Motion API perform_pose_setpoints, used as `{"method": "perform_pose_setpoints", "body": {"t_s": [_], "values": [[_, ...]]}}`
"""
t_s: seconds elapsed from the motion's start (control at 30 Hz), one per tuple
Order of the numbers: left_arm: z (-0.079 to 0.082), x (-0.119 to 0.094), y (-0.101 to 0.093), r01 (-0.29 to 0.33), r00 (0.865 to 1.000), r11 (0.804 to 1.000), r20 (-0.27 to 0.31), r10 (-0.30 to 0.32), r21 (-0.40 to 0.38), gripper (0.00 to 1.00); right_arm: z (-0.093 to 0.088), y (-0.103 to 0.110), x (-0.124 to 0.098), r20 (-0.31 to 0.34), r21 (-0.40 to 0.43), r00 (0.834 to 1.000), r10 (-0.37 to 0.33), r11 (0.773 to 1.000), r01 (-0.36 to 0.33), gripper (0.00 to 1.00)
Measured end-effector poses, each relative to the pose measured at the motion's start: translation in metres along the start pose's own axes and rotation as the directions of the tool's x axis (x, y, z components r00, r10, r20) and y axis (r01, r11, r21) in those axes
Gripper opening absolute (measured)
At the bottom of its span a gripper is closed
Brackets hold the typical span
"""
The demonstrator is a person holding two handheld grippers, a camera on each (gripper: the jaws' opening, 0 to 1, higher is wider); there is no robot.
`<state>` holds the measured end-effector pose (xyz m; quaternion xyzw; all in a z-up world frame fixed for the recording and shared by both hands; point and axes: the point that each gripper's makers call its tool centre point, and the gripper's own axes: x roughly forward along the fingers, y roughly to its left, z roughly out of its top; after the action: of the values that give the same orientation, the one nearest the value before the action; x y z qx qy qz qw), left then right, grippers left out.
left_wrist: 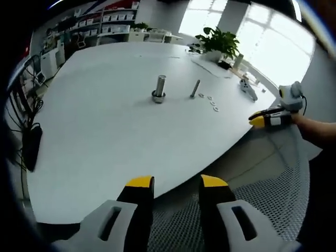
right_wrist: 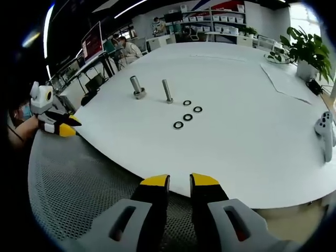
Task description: Place the washer onto the threaded stud by aligning its center hole with the stud, sliding it down to the base, and recovering from edge contact or off-axis alignment until the washer reaches the visible bottom stop.
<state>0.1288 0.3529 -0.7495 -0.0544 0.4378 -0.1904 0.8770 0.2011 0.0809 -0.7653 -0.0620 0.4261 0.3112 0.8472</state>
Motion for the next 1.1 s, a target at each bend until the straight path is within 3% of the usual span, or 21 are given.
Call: {"method": "perform_pose_setpoints", "body": {"t_s": [0.17, 0.43, 0.5, 0.53, 0.63, 0.73, 0.83, 0.9, 1.1], "values": [[-0.005, 0.005, 0.006, -0.071, 0.997, 0.997, -0.031, 0.069, -0.041, 0.36, -0.001, 0.002, 0.0, -0.007, -0.012, 1.0, 0.011, 1.0, -0.011, 0.18], [-0.014, 0.008, 0.016, -0.132, 0.988, 0.991, -0.081, 0.132, 0.001, 0.35, 0.001, 0.006, 0.0, 0.004, -0.015, 0.999, 0.033, 0.999, -0.033, 0.18], [-0.016, 0.008, 0.022, -0.165, 0.982, 0.986, -0.09, 0.164, -0.003, 0.35, 0.009, 0.016, -0.002, 0.056, -0.018, 0.994, 0.093, 0.996, -0.092, 0.18], [-0.015, 0.008, 0.024, -0.177, 0.98, 0.984, -0.087, 0.178, 0.013, 0.35, 0.008, 0.015, -0.003, 0.054, -0.019, 0.995, 0.089, 0.996, -0.088, 0.18], [-0.016, 0.007, 0.024, -0.185, 0.979, 0.983, -0.088, 0.186, 0.016, 0.35, 0.004, 0.016, -0.002, 0.019, -0.023, 0.995, 0.096, 0.995, -0.096, 0.2], [-0.016, 0.006, 0.026, -0.19, 0.978, 0.982, -0.085, 0.191, 0.013, 0.33, 0.002, 0.019, -0.003, -0.023, -0.017, 0.987, 0.16, 0.987, -0.16, 0.22], [-0.019, 0.007, 0.026, -0.195, 0.975, 0.981, -0.103, 0.196, 0.023, 0.26, 0.003, 0.007, -0.003, -0.065, -0.09, 0.987, 0.144, 0.985, -0.15, 0.22], [-0.02, 0.007, 0.028, -0.2, 0.973, 0.979, -0.108, 0.204, 0.045, 0.19, 0.009, 0.001, -0.002, -0.081, -0.104, 0.985, 0.155, 0.981, -0.163, 0.22], [-0.021, 0.007, 0.029, -0.201, 0.972, 0.979, -0.116, 0.205, 0.042, 0.22, 0.034, -0.008, 0.007, -0.114, -0.168, 0.978, 0.177, 0.966, -0.194, 0.22]]}}
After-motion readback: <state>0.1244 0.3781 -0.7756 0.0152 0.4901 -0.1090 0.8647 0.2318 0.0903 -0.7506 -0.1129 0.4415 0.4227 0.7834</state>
